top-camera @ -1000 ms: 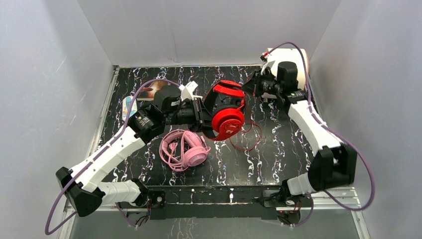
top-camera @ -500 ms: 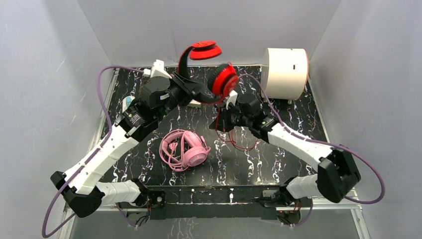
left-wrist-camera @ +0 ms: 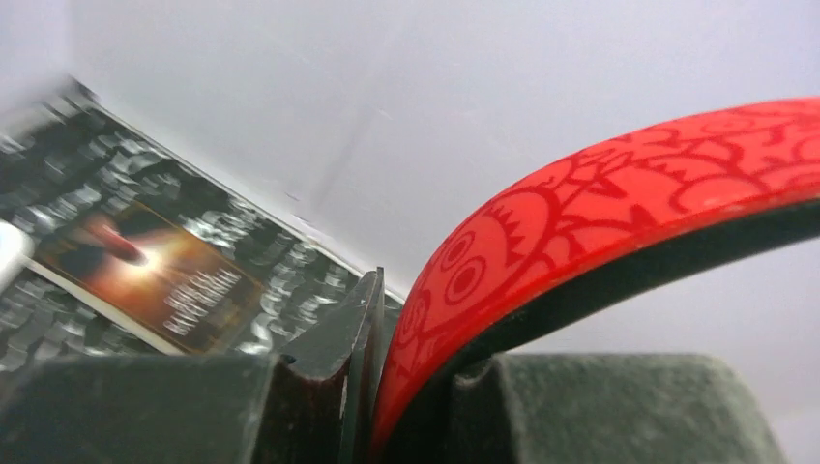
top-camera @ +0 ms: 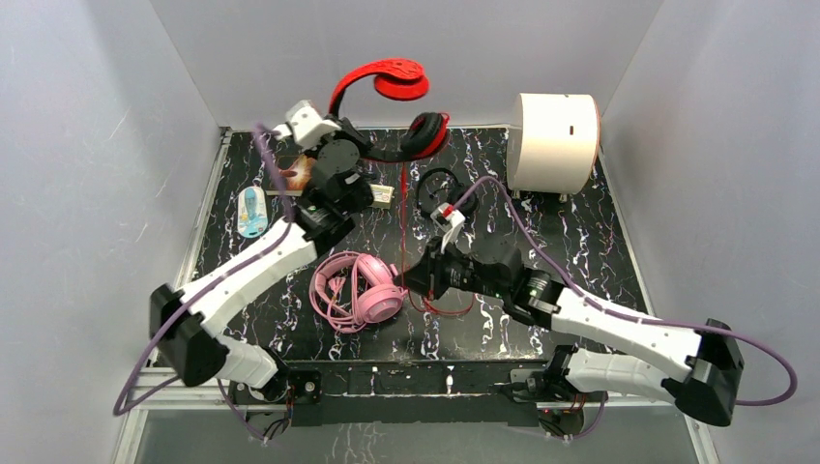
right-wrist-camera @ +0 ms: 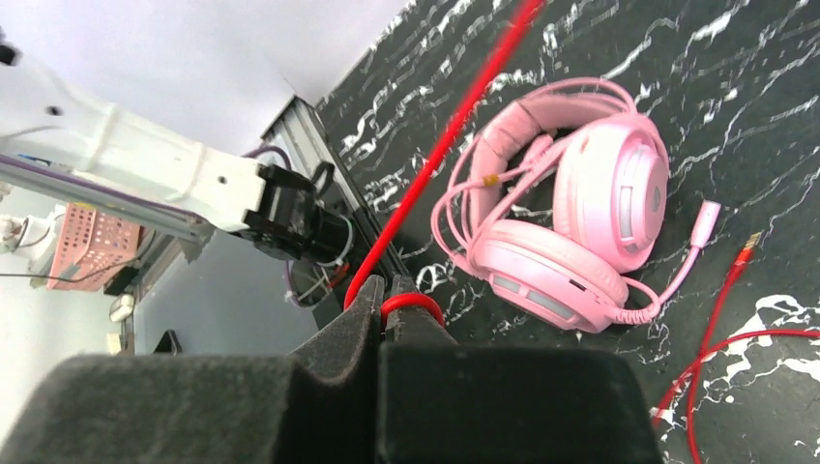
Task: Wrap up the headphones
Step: Wrap the headphones cable around the headphones.
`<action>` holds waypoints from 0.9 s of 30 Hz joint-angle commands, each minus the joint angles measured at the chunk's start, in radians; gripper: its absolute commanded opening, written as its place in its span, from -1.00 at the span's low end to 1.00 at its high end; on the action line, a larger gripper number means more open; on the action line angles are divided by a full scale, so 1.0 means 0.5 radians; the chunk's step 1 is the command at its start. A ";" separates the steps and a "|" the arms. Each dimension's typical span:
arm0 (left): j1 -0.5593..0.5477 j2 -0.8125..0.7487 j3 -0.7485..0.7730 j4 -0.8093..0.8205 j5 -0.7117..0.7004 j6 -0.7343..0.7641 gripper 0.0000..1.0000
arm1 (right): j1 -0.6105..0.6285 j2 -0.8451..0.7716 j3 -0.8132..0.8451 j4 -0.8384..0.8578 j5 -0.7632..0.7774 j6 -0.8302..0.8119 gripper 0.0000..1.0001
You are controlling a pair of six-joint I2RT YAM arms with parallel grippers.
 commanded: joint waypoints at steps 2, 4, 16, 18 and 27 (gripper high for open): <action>0.144 0.314 -0.042 1.422 -0.395 1.383 -1.00 | 0.265 -0.317 0.016 -0.282 0.051 -0.019 -1.00; 0.205 0.389 -0.075 1.433 -0.311 1.496 -1.00 | 0.309 -0.401 0.062 -0.389 -0.006 -0.018 -1.00; -0.034 -0.206 -0.691 0.341 0.830 1.685 -1.00 | 0.332 -0.131 1.267 -1.656 0.688 -0.713 -1.00; -0.074 -0.377 -0.710 -0.017 0.934 1.521 -1.00 | 0.332 -0.040 1.455 -1.711 0.851 -0.873 -1.00; -0.134 -0.610 -0.404 -1.447 1.915 0.980 -1.00 | 0.269 0.309 1.893 -1.566 1.322 -1.611 -1.00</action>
